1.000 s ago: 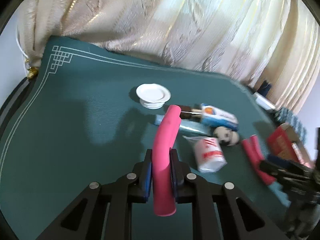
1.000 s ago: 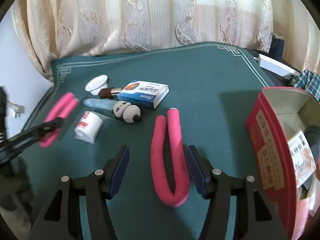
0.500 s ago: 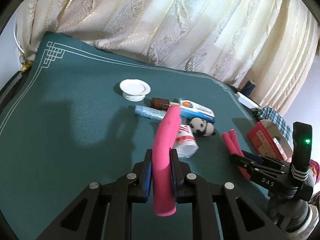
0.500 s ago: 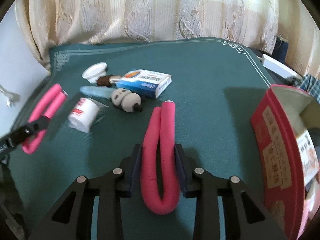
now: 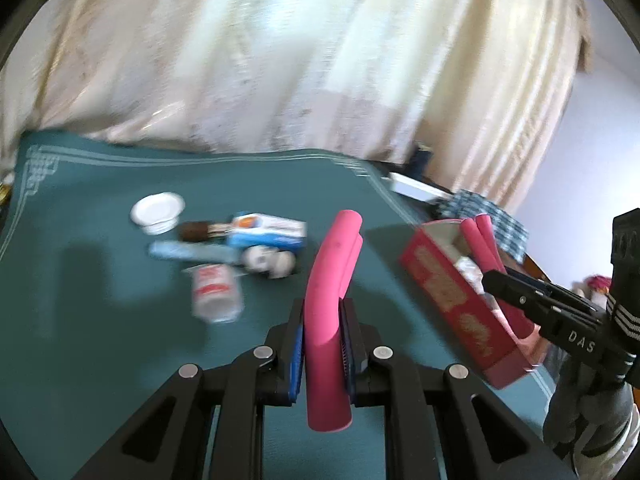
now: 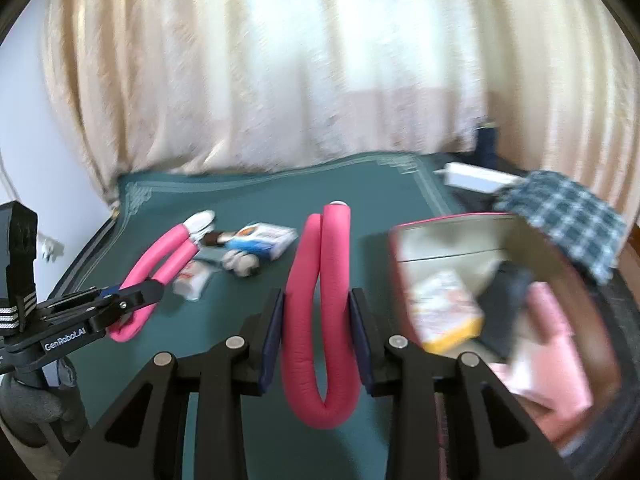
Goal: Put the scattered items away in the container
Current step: 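Carry both pink foam curlers into the red tin and release them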
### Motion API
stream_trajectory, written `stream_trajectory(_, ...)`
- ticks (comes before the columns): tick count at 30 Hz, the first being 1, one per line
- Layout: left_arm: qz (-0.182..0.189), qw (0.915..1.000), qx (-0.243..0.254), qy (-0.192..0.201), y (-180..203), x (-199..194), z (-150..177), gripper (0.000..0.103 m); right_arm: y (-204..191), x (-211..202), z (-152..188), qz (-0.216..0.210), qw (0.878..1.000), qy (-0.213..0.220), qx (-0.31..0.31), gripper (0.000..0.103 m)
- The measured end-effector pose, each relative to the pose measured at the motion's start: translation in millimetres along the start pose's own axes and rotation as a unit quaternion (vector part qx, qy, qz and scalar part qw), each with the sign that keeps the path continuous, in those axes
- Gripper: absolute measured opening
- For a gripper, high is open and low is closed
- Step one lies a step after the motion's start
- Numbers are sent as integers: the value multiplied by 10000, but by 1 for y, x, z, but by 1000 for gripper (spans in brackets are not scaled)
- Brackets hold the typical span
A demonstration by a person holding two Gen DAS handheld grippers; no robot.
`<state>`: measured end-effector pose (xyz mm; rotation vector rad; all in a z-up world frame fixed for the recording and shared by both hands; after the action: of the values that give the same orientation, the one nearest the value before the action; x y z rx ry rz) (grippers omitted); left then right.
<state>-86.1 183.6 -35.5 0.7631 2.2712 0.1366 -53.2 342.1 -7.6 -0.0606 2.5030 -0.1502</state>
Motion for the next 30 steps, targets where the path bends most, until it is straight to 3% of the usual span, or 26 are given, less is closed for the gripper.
stream_trajectory(5,356,9989,306,-38,57,9,-4,17,57,-27,8,460,9984,107,315,35)
stream_trajectory(13,825,9935,758,-209,140,30,-11,17,122,-53,20,860,9936,210,706,35)
stream_trajectory(21,1158,9868,1029,-471,199,59,-4,17,149,-55,30,910,9922,176,837,36)
stream_trajectory(30,1251,9838,1064,-721,226,84,12,17,164,-49,35,866,9920,82,912,36)
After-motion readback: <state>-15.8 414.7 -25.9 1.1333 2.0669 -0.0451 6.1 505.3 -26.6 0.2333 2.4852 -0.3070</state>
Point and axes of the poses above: each gripper's, at about its wrist camera, not at the fingertips, and x roughly the way its jaws point, y to its right, z to its underside, the point moved 8 cm from there along x, roughly the way its jaws point, and after that the axes turned 3 degrees about -x, right-handed, at the moved point
